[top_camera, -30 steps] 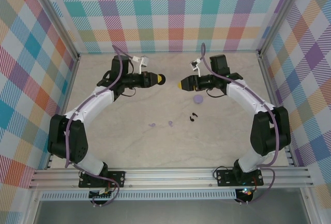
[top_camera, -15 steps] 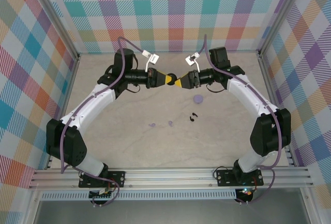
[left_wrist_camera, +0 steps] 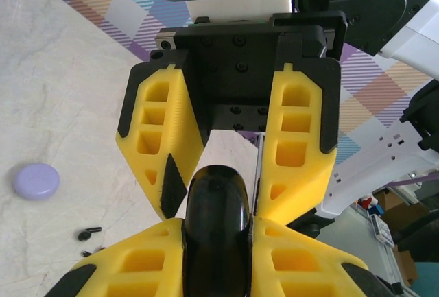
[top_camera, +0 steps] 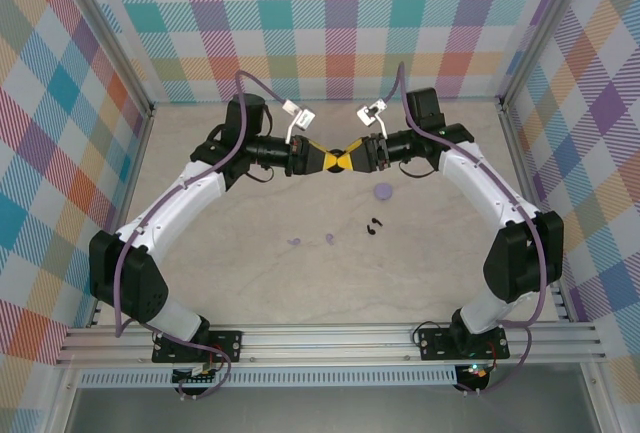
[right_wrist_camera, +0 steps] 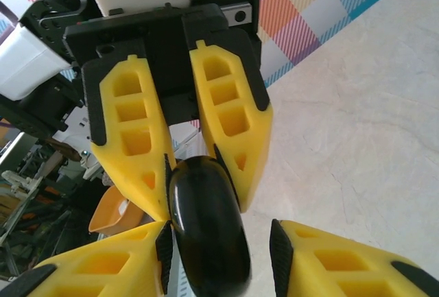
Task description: Insert the wireless bluetooth earbuds into the charging case
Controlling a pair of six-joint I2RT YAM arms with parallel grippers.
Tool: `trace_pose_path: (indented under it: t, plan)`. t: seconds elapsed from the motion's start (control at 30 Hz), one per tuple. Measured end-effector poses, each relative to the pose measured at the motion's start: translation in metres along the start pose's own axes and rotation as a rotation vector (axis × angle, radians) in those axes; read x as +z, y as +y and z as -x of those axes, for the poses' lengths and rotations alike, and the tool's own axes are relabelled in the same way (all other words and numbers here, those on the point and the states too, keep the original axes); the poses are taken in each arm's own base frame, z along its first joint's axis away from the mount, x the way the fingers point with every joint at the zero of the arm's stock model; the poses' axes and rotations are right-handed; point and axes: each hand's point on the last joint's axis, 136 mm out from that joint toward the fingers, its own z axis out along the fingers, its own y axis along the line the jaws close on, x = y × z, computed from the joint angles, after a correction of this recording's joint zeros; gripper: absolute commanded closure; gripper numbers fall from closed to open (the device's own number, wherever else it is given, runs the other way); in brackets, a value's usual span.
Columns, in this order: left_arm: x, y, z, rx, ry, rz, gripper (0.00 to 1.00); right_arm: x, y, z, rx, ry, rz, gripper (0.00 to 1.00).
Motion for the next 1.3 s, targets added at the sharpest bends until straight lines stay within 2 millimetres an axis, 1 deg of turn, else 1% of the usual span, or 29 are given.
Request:
trace_pose_path:
  t: [0.07,0.13,0.23,0.3,0.37,0.4,0.47,0.6,0.7,0.87,1.13,1.23,1.3]
  plan:
    - [0.0,-0.001,0.0,0.0,0.003,-0.003,0.83,0.0,0.002,0.0,-0.006,0.001,0.007,0.6]
    - [-0.001,-0.002,0.001,0.003,0.004,-0.002,0.83,0.0,0.004,0.0,-0.013,0.003,0.012,0.65]
    - [-0.001,-0.002,-0.001,-0.003,0.012,-0.005,0.83,0.0,0.005,-0.001,-0.019,0.008,0.016,0.74]
    - [-0.001,-0.003,-0.001,-0.004,0.015,-0.006,0.81,0.0,0.006,-0.001,-0.027,0.008,0.018,0.81]
    - [-0.002,-0.004,-0.001,-0.006,0.017,-0.006,0.75,-0.001,0.006,-0.001,-0.031,0.008,0.019,0.83]
    - [-0.002,-0.003,-0.002,-0.008,0.019,-0.002,0.69,-0.001,0.006,-0.001,-0.036,0.008,0.018,0.84]
    - [-0.002,-0.001,-0.002,-0.013,0.02,0.011,0.64,0.0,0.006,-0.001,-0.039,0.01,0.013,0.86]
    - [-0.002,0.004,-0.001,-0.026,0.014,0.04,0.45,-0.001,0.007,0.001,-0.035,0.006,-0.01,0.86]
    - [-0.002,0.006,0.003,-0.023,-0.004,0.053,0.39,-0.003,0.01,0.005,-0.042,-0.006,-0.031,0.86]
    - [-0.003,0.006,0.008,-0.019,-0.044,0.058,0.38,-0.007,0.013,0.013,-0.055,-0.03,-0.056,0.85]
    - [-0.003,0.002,0.009,-0.047,-0.091,0.014,0.45,-0.008,0.016,0.025,-0.062,-0.059,-0.053,0.84]
    - [-0.003,-0.002,0.012,-0.045,-0.108,0.0,0.49,-0.008,0.017,0.027,-0.061,-0.064,-0.049,0.83]
    - [-0.004,-0.005,0.016,-0.038,-0.119,-0.01,0.5,-0.008,0.018,0.027,-0.058,-0.064,-0.043,0.82]
